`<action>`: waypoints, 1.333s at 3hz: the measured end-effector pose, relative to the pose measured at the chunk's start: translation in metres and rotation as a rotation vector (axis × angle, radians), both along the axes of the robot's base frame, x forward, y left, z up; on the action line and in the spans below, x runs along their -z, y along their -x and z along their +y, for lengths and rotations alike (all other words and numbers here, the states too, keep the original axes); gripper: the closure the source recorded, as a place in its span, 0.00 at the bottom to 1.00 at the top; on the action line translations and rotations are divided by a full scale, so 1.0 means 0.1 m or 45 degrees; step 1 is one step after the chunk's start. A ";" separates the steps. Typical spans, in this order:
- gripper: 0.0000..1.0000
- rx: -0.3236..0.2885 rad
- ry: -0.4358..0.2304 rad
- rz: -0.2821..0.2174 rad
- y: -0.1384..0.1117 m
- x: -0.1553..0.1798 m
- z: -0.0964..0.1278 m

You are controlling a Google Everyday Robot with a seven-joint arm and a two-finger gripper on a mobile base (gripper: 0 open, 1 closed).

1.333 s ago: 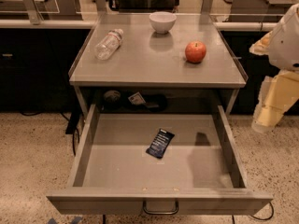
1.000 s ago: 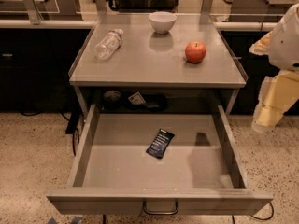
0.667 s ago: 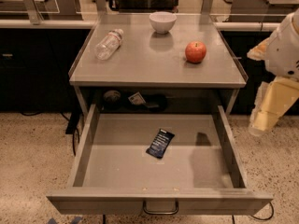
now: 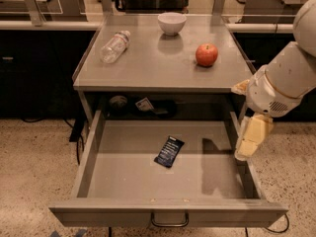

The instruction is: Pick rxbar blueberry from top drawer and place on counter

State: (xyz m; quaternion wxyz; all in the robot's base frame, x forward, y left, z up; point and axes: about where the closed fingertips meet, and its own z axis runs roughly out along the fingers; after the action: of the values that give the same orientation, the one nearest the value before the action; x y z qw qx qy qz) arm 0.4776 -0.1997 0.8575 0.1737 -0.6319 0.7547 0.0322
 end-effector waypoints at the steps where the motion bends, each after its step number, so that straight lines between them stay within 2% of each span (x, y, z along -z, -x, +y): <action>1: 0.00 -0.001 0.000 0.000 0.00 0.00 0.00; 2: 0.00 -0.021 -0.001 -0.003 -0.04 0.03 0.04; 3: 0.00 -0.107 -0.002 -0.012 -0.31 0.14 0.20; 4: 0.00 -0.275 -0.059 -0.007 -0.76 0.42 0.38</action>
Offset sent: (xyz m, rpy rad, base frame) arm 0.0111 0.0078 -0.0070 0.0047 -0.0059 0.0389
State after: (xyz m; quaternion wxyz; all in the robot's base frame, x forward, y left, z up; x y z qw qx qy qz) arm 0.5535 -0.1614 0.8153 0.1857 -0.7055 0.6807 0.0665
